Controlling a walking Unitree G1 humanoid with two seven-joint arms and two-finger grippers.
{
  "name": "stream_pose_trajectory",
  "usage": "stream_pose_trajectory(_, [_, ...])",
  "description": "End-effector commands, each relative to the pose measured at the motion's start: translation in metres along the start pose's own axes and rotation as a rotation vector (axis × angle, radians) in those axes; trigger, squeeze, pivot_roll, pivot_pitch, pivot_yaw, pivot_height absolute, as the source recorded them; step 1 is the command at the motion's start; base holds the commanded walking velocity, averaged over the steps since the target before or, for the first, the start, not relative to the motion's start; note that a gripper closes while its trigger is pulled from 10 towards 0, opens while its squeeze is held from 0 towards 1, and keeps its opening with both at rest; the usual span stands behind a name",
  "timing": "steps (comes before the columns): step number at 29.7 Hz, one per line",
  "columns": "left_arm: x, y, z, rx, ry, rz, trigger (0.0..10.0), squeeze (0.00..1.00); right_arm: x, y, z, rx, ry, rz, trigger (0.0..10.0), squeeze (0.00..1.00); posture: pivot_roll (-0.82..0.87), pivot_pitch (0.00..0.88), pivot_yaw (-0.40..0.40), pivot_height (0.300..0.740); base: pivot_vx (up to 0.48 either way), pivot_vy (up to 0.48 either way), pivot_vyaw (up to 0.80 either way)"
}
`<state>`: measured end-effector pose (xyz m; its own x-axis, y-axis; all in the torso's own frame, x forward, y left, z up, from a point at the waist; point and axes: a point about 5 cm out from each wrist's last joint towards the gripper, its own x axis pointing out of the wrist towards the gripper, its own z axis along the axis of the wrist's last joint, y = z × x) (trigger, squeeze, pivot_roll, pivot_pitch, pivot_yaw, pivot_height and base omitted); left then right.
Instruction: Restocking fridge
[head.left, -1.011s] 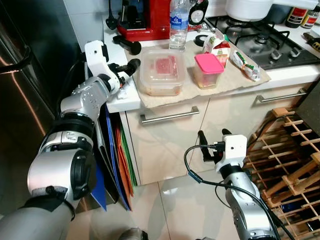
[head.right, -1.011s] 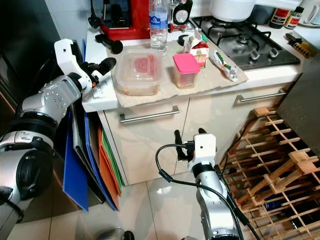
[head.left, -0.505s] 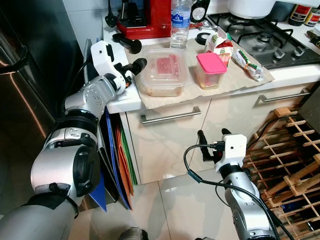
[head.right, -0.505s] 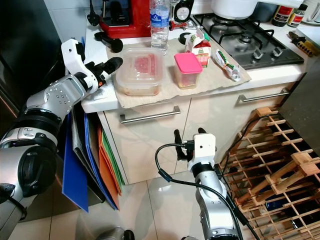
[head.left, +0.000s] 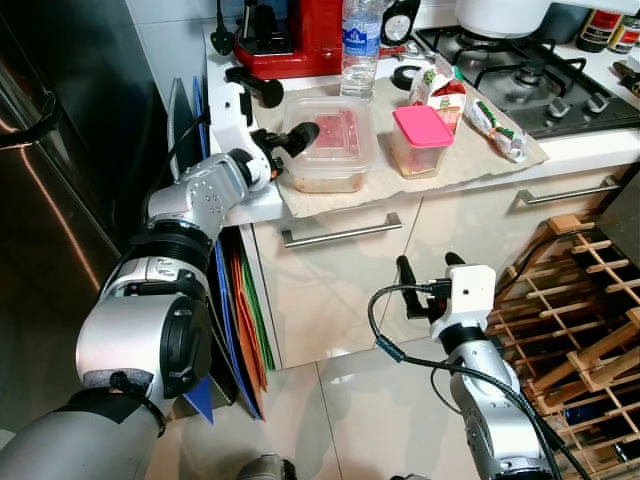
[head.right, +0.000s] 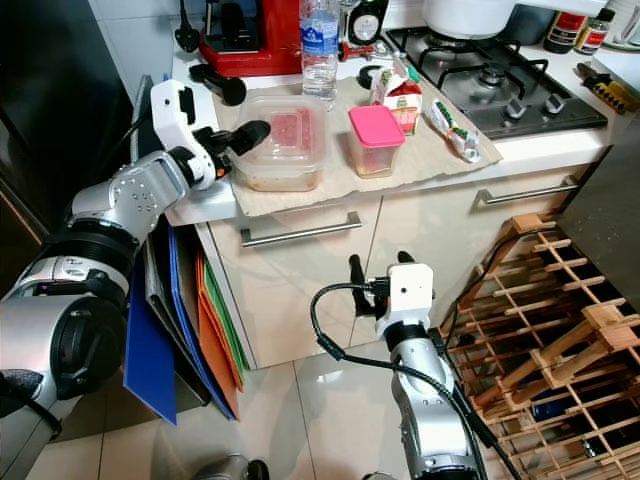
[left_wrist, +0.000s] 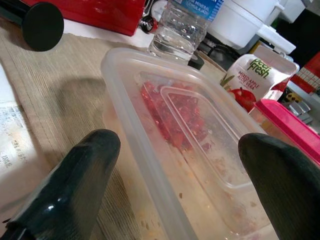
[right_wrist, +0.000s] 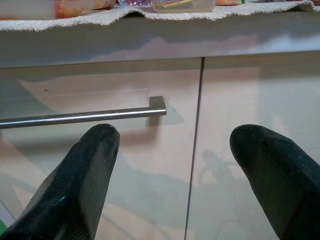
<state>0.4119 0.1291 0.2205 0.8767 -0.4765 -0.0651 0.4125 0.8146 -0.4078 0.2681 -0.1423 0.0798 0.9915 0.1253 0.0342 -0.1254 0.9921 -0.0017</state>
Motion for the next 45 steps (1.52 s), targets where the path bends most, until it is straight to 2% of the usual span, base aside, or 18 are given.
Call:
stream_pose_trajectory(1, [0.000,-0.001,0.003,0.042,-0.002,-0.005,10.0,1.00,0.002,0.000,0.001,-0.005,0.007,0.001,10.0,0.00,0.07,0.056,0.047,0.740,0.000,0.000,0.00])
stream_pose_trajectory(3, [0.000,0.001,-0.003,0.095,0.044,0.021,10.0,1.00,0.003,0.000,0.000,-0.007,0.010,0.004,10.0,0.00,0.07,0.050,0.044,0.740,0.000,0.000,0.00])
stream_pose_trajectory(6, [0.000,0.001,-0.007,0.098,0.068,0.026,10.0,1.00,0.003,0.000,0.000,-0.008,0.012,0.006,10.0,0.00,0.07,0.044,0.044,0.740,0.000,0.000,0.00])
stream_pose_trajectory(11, [0.001,-0.002,-0.010,0.054,0.084,0.009,10.0,1.00,0.005,0.000,0.000,-0.008,0.013,0.008,10.0,0.00,0.07,0.038,0.044,0.740,0.000,0.000,0.00])
stream_pose_trajectory(16, [0.002,-0.003,-0.004,0.029,0.051,0.001,10.0,1.00,0.005,0.000,-0.001,-0.008,0.017,0.009,10.0,0.00,0.07,0.032,0.045,0.740,0.000,0.000,0.00])
stream_pose_trajectory(17, [0.002,-0.003,-0.003,0.029,0.048,0.005,5.8,0.00,0.005,0.000,-0.001,-0.008,0.017,0.010,10.0,0.00,0.07,0.032,0.045,0.740,0.000,0.000,0.00])
stream_pose_trajectory(18, [0.002,-0.003,-0.003,0.029,0.048,0.005,5.8,0.00,0.005,0.000,-0.001,-0.008,0.017,0.010,10.0,0.00,0.07,0.032,0.045,0.740,0.000,0.000,0.00])
stream_pose_trajectory(19, [0.002,-0.002,-0.002,0.020,0.031,0.007,0.0,0.00,0.006,0.000,-0.002,-0.008,0.018,0.011,10.0,0.00,0.07,0.025,0.043,0.740,0.000,0.000,0.00])
stream_pose_trajectory(24, [0.001,-0.003,-0.001,0.002,-0.001,-0.018,0.0,0.00,0.006,0.000,-0.002,-0.011,0.020,0.013,10.0,0.00,0.07,0.024,0.041,0.740,0.000,0.000,0.00])
stream_pose_trajectory(27, [0.001,-0.004,-0.001,0.034,-0.004,-0.033,0.0,0.00,0.006,0.000,-0.002,-0.012,0.021,0.015,10.0,0.00,0.07,0.028,0.038,0.740,0.000,0.000,0.00])
stream_pose_trajectory(28, [0.001,-0.007,-0.006,0.109,0.032,-0.054,0.0,0.00,0.006,0.000,-0.002,-0.012,0.022,0.016,10.0,0.00,0.07,0.028,0.038,0.740,0.000,0.000,0.00])
stream_pose_trajectory(30, [0.002,-0.010,-0.009,0.161,0.044,-0.076,0.0,0.00,0.007,0.000,-0.002,-0.011,0.024,0.017,10.0,0.00,0.07,0.035,0.041,0.740,0.000,0.000,0.00])
stream_pose_trajectory(37, [0.002,-0.012,-0.012,0.169,0.063,-0.120,0.0,0.00,0.006,0.001,-0.003,-0.008,0.028,0.015,10.0,0.00,0.07,0.038,0.041,0.740,0.000,0.000,0.00])
stream_pose_trajectory(41, [0.001,-0.012,-0.014,0.201,0.077,-0.125,0.0,0.00,0.005,0.002,-0.005,-0.005,0.034,0.015,10.0,0.00,0.07,0.044,0.046,0.740,0.000,0.000,0.00])
stream_pose_trajectory(44, [0.001,-0.012,-0.014,0.182,0.067,-0.126,0.0,0.00,0.005,0.002,-0.006,-0.002,0.037,0.015,10.0,0.00,0.07,0.046,0.047,0.740,0.000,0.000,0.00])
stream_pose_trajectory(45, [0.001,-0.012,-0.013,0.150,0.059,-0.123,0.0,0.00,0.005,0.003,-0.006,-0.001,0.038,0.015,10.0,0.00,0.07,0.046,0.047,0.740,0.000,0.000,0.00])
